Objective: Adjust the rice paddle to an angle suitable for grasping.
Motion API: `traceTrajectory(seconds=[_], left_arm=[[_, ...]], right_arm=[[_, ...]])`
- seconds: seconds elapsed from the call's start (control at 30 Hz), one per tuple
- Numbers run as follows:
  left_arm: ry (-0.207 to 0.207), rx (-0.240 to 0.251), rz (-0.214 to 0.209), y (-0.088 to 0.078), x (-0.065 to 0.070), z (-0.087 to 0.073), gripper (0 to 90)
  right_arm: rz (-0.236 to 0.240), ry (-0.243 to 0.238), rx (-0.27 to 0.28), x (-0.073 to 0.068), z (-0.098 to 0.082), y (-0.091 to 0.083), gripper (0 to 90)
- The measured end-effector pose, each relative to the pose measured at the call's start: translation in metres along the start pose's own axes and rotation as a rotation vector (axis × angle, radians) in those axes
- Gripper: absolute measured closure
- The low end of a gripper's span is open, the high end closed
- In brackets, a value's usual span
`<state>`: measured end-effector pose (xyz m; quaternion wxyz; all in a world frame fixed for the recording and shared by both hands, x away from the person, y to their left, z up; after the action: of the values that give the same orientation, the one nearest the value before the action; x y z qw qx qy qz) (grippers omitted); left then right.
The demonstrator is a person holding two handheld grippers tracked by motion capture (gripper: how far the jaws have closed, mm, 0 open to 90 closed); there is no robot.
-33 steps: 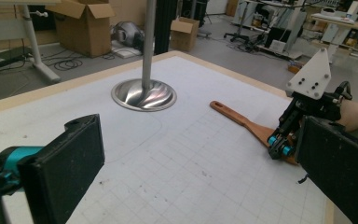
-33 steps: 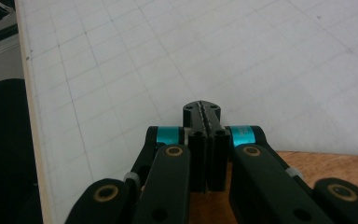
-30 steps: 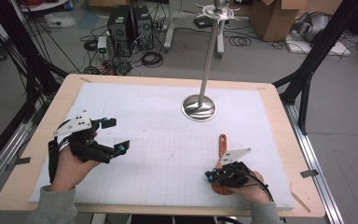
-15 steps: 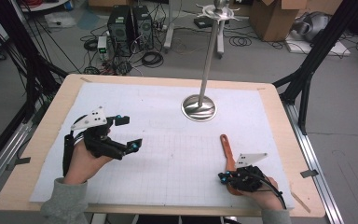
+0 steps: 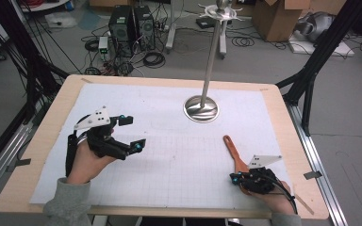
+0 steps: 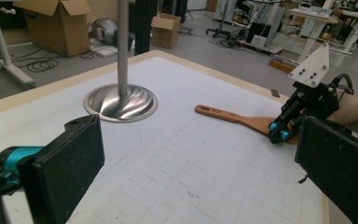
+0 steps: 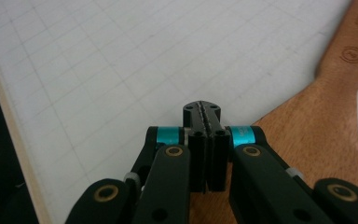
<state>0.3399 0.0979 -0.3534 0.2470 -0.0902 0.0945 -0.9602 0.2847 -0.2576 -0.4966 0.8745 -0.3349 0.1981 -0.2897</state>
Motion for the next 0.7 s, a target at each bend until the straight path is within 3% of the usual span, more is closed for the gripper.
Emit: traceTrajectory(seconds=[0.3,0.43,0.47,0.7], left_arm=[[0.000,-0.005,0.004,-0.001,0.000,-0.001,1.7],[-0.002,-0.008,0.005,-0.002,0.001,-0.003,1.7],[-0.004,-0.011,0.006,-0.003,0.001,-0.005,1.7],[-0.011,0.005,0.001,-0.011,0.003,-0.004,1.7]], right_arm=[[-0.041,0.040,0.024,0.015,-0.005,-0.009,89.5],[-0.058,0.032,0.072,0.019,0.005,-0.016,89.5],[-0.079,0.032,0.088,0.026,0.011,-0.019,89.5],[-0.140,0.024,0.105,0.047,0.024,-0.019,89.5]])
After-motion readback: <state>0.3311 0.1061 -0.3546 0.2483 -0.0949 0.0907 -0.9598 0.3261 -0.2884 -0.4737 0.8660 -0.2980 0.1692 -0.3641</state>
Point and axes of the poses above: each handheld gripper's, and its own axes: y roughly forward along the jaws, z roughly out of its top, x roughly to its right, the point moved 8 cm from there along y, roughly forward along the jaws, and after that the axes turned 1 degree about y, right-handed, at the moved point
